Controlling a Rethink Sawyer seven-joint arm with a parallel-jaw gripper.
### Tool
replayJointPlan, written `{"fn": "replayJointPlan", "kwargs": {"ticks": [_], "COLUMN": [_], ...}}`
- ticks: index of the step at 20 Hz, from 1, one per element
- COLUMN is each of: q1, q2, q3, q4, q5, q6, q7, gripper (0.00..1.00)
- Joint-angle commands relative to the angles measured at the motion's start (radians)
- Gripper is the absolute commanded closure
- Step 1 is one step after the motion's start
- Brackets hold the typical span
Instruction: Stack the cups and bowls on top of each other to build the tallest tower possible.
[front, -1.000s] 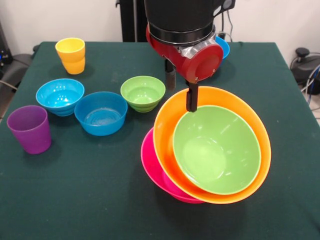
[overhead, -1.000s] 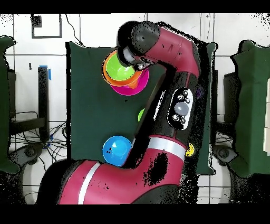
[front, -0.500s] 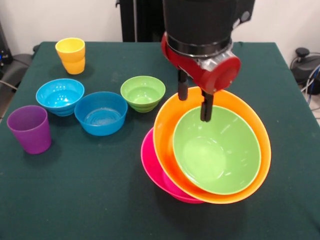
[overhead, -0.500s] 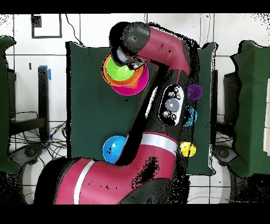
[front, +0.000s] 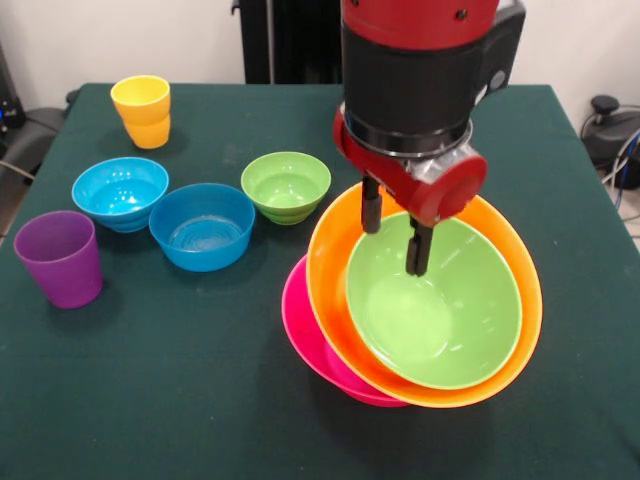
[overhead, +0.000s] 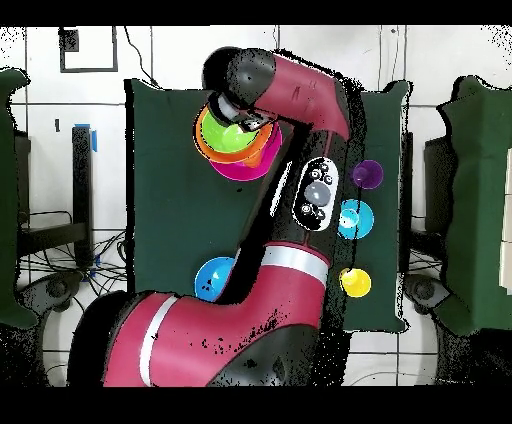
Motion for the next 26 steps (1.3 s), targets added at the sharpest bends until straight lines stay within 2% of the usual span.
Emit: {"fn": "replayJointPlan", "kwargs": {"ticks": [1, 7, 15, 21, 26], "q1": [-0.021, -0.062, -0.112, -0.122, -0.126], "q2": [0.066, -0.045, -0.128, -0.18, -0.175], "q3": [0.128, 0.152, 0.245, 0.287, 0.316], "q4": [0.044, 0.204, 0.396, 0.517, 0.544], "q5": [-0.04, -0.051, -0.047, -0.058, -0.068], "q6": [-0.129, -0.131, -0.192, -0.28, -0.339], "q7": [-0.025, -0.134, -0.221, -0.182, -0.143], "gripper": [0.0, 0.0, 0.0, 0.0, 0.0]}}
